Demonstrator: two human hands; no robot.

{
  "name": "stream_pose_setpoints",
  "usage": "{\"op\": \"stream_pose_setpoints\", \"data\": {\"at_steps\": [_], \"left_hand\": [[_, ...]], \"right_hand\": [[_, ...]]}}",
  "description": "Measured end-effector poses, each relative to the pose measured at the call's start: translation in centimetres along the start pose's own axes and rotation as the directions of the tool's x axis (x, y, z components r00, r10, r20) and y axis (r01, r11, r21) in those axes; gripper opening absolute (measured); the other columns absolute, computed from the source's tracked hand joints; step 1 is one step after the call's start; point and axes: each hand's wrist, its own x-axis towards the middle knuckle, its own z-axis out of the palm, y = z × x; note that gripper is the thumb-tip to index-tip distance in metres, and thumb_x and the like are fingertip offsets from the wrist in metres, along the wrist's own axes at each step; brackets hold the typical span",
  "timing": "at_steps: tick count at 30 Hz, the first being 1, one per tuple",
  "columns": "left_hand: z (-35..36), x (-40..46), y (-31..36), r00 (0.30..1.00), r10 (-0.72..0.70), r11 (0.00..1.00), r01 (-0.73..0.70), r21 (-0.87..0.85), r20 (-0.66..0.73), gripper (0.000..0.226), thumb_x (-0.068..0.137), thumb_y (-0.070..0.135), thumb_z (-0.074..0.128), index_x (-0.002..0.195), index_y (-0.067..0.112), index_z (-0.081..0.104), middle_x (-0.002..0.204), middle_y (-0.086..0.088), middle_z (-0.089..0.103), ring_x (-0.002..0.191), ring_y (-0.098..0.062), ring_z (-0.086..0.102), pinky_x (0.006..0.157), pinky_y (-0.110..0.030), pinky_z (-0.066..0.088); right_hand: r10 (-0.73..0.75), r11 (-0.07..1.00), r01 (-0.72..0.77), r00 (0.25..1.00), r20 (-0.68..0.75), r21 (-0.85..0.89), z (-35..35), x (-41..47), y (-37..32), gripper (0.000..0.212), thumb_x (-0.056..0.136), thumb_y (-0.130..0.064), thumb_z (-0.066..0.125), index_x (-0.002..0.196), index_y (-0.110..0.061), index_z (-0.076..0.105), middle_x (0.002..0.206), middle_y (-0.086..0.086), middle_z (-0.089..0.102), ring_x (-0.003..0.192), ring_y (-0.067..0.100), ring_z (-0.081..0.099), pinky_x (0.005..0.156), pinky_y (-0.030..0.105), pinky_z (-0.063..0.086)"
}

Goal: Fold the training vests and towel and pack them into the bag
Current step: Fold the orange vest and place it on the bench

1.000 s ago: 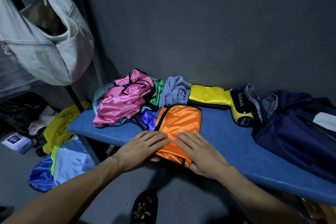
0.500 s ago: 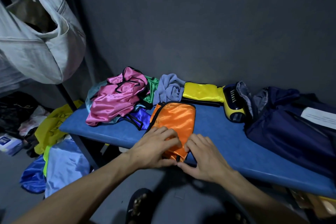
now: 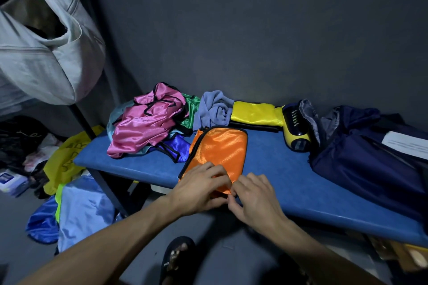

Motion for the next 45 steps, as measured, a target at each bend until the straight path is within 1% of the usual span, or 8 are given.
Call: {"op": "stream_pose_setpoints", "data": {"at_steps": [4, 10, 21, 25, 29, 35, 39, 45], "left_hand": [[0.3, 0.1, 0.0, 0.999, -0.021, 1.0, 0.02, -0.021, -0.026, 0.028, 0.089, 0.051, 0.069, 0.107, 0.031, 0.062, 0.11, 0.01, 0.059, 0.093, -0.016, 0.055, 0.072, -0.041, 0.053], [0.0, 0.8, 0.5, 0.996, -0.055, 0.996, 0.049, -0.073, -0.077, 0.024, 0.089, 0.048, 0.07, 0.104, 0.03, 0.066, 0.105, 0.012, 0.06, 0.089, -0.016, 0.059, 0.07, -0.037, 0.053], [0.8, 1.4, 1.8, 0.981, -0.058, 0.988, 0.083, 0.128, -0.185, 0.027, 0.09, 0.052, 0.064, 0.095, 0.026, 0.057, 0.088, 0.009, 0.055, 0.075, -0.017, 0.055, 0.045, -0.03, 0.042], [0.8, 1.3, 1.5, 0.979, -0.056, 0.985, 0.086, 0.149, -0.195, 0.042, 0.092, 0.065, 0.054, 0.091, 0.024, 0.045, 0.083, 0.009, 0.051, 0.075, -0.015, 0.051, 0.047, -0.027, 0.032], [0.7, 0.2, 0.6, 0.991, 0.074, 0.994, -0.065, 0.088, -0.108, 0.034, 0.099, 0.052, 0.06, 0.093, 0.019, 0.056, 0.091, 0.004, 0.053, 0.086, -0.018, 0.052, 0.065, -0.032, 0.05], [-2.4, -2.8, -2.1, 0.994, 0.088, 0.96, -0.101, 0.261, 0.064, 0.033, 0.084, 0.046, 0.07, 0.103, 0.025, 0.055, 0.103, 0.006, 0.05, 0.091, -0.017, 0.048, 0.074, -0.031, 0.044], [-2.2, -4.5, -3.2, 0.999, 0.031, 0.945, -0.038, 0.326, 0.026, 0.02, 0.088, 0.028, 0.072, 0.098, 0.025, 0.055, 0.098, 0.005, 0.051, 0.088, -0.019, 0.049, 0.072, -0.03, 0.044], [-2.1, -4.1, -2.8, 1.0, 0.02, 0.952, -0.02, 0.306, 0.005, 0.023, 0.089, 0.032, 0.07, 0.104, 0.026, 0.054, 0.093, 0.009, 0.05, 0.086, -0.018, 0.048, 0.073, -0.029, 0.045]], "right_hand": [[0.01, 0.995, -0.018, 0.996, 0.086, 0.093, -0.4, 0.0, 0.4, 0.016, 0.084, -0.034, 0.053, 0.075, -0.021, 0.056, 0.074, -0.008, 0.053, 0.07, 0.014, 0.049, 0.061, 0.033, 0.04], [-0.041, 0.976, -0.025, 0.953, 0.301, 0.214, -2.4, 0.5, 1.7, 0.02, 0.095, -0.036, 0.038, 0.089, -0.021, 0.05, 0.09, -0.006, 0.05, 0.083, 0.016, 0.047, 0.075, 0.037, 0.042], [-0.073, 0.99, 0.046, 0.976, 0.204, 0.131, -3.1, 0.7, 1.9, 0.014, 0.098, -0.034, 0.041, 0.093, -0.022, 0.047, 0.094, -0.008, 0.043, 0.083, 0.014, 0.041, 0.074, 0.035, 0.042], [-0.128, 0.988, 0.106, 0.967, 0.219, 0.11, -2.5, 0.5, 1.8, 0.038, 0.083, -0.041, 0.068, 0.11, -0.021, 0.052, 0.123, -0.004, 0.052, 0.111, 0.016, 0.05, 0.097, 0.032, 0.043], [-0.269, 0.963, 0.268, 0.936, 0.228, 0.037, -0.7, 0.2, 2.2, 0.035, 0.085, -0.026, 0.073, 0.116, -0.017, 0.06, 0.133, 0.0, 0.057, 0.128, 0.018, 0.051, 0.114, 0.037, 0.04], [-0.327, 0.945, 0.327, 0.928, 0.178, 0.026, 0.3, -0.1, 3.0, 0.031, 0.085, -0.017, 0.08, 0.108, -0.018, 0.06, 0.14, 0.002, 0.061, 0.134, 0.021, 0.055, 0.117, 0.036, 0.037], [-0.362, 0.93, 0.369, 0.911, 0.197, 0.002, 0.2, 0.0, 2.8, 0.041, 0.077, -0.017, 0.086, 0.103, -0.019, 0.055, 0.143, 0.005, 0.061, 0.134, 0.024, 0.057, 0.114, 0.036, 0.039], [-0.359, 0.932, 0.36, 0.907, 0.22, 0.034, 0.0, 0.1, 2.5, 0.06, 0.077, -0.015, 0.086, 0.126, -0.021, 0.052, 0.14, 0.008, 0.062, 0.13, 0.03, 0.06, 0.106, 0.04, 0.051]]}}
